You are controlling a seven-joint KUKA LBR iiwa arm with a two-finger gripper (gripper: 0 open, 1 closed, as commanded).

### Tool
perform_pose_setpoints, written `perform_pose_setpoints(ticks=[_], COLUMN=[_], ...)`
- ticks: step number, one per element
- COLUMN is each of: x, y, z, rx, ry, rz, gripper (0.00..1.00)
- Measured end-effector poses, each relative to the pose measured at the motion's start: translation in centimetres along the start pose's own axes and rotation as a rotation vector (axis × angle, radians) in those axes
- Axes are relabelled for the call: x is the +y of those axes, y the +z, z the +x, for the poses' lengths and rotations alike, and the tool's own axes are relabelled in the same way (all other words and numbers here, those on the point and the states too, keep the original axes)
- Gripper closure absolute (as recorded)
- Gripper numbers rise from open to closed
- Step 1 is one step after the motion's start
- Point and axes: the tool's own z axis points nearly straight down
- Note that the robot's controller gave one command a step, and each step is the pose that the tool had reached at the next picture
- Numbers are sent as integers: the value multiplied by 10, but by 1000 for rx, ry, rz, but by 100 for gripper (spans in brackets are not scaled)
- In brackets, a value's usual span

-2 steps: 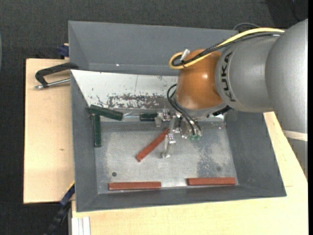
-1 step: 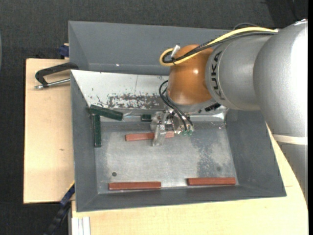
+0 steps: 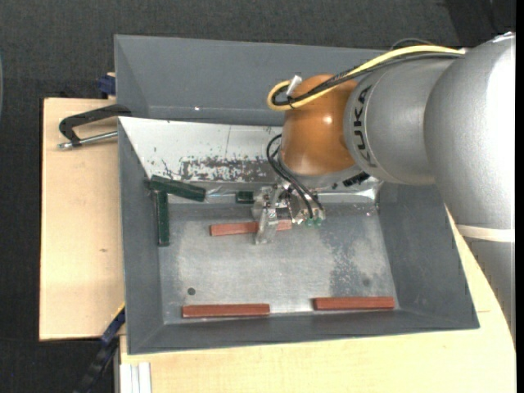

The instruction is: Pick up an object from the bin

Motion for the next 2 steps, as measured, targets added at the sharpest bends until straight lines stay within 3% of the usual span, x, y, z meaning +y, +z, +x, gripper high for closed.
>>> perform_pose_setpoints(ticks=[1,2], x=[0,47], y=[-1,-24], z=[0,15], rx=[0,-8], ry=[0,-5], rz=[0,1], gripper=[100,100])
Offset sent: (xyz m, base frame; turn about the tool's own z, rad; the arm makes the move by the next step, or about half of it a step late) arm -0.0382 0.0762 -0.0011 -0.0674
